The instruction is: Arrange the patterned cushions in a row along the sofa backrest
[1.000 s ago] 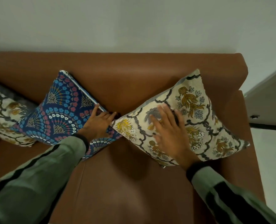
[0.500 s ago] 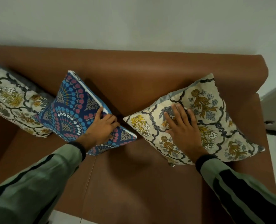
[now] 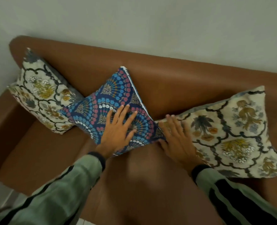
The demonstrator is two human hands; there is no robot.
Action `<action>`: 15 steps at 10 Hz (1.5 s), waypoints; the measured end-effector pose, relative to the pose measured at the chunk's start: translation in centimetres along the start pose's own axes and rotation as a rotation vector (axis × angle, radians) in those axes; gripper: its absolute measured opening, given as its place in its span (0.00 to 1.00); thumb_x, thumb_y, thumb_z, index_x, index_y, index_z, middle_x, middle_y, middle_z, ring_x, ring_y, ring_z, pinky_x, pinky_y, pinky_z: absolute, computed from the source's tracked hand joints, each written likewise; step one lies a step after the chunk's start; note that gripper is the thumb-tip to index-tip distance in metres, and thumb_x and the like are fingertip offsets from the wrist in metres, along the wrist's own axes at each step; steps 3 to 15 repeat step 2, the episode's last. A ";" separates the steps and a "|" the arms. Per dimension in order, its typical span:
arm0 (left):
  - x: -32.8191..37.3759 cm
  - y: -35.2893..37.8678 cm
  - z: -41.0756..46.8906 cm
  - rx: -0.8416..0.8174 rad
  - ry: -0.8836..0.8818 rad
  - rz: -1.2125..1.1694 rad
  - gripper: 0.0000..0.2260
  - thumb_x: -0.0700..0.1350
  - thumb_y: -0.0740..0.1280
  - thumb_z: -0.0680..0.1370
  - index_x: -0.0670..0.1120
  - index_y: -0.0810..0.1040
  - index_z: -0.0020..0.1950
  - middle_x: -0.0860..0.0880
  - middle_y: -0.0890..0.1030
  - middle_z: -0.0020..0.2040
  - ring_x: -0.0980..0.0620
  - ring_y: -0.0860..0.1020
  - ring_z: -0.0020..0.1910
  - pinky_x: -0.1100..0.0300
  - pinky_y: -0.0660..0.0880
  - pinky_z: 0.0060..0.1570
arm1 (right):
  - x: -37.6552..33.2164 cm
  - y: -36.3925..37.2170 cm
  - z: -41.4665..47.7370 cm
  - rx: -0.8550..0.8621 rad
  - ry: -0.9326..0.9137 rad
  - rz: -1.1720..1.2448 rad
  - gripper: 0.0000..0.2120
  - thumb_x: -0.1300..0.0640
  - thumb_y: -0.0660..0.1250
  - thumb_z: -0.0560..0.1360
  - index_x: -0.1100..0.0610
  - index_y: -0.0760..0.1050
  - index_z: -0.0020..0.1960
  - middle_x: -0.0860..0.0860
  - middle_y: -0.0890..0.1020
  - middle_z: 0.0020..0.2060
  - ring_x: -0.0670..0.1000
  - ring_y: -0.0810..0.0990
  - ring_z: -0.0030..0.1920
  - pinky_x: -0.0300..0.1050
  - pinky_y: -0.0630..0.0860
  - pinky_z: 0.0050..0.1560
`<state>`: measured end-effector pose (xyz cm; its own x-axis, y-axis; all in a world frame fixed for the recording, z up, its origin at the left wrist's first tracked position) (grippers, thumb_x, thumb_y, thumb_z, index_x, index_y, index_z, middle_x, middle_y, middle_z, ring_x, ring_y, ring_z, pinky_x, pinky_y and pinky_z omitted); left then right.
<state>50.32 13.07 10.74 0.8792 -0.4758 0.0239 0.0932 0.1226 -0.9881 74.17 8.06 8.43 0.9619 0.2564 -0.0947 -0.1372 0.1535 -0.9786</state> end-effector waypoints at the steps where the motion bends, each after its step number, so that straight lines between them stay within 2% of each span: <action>1: -4.0 0.6 -3.9 -0.030 -0.133 0.008 0.28 0.60 0.56 0.81 0.52 0.58 0.79 0.43 0.55 0.80 0.40 0.52 0.79 0.35 0.45 0.73 | -6.7 1.9 3.9 -0.062 -0.159 0.019 0.29 0.48 0.59 0.79 0.51 0.57 0.78 0.58 0.58 0.78 0.57 0.50 0.78 0.64 0.55 0.71; 2: -7.8 1.5 -5.1 -0.236 -0.093 0.039 0.29 0.64 0.45 0.81 0.53 0.53 0.80 0.45 0.49 0.81 0.40 0.50 0.79 0.32 0.50 0.72 | -9.6 3.3 5.4 -0.173 -0.249 -0.059 0.32 0.49 0.60 0.81 0.49 0.48 0.79 0.56 0.48 0.80 0.59 0.44 0.79 0.67 0.49 0.75; 15: -7.8 1.5 -5.1 -0.236 -0.093 0.039 0.29 0.64 0.45 0.81 0.53 0.53 0.80 0.45 0.49 0.81 0.40 0.50 0.79 0.32 0.50 0.72 | -9.6 3.3 5.4 -0.173 -0.249 -0.059 0.32 0.49 0.60 0.81 0.49 0.48 0.79 0.56 0.48 0.80 0.59 0.44 0.79 0.67 0.49 0.75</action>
Point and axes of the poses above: each hand's wrist, its own z-axis towards the middle knuckle, its own y-axis out of the palm, x = y × z, the point moved 2 cm from there along z, towards the middle knuckle
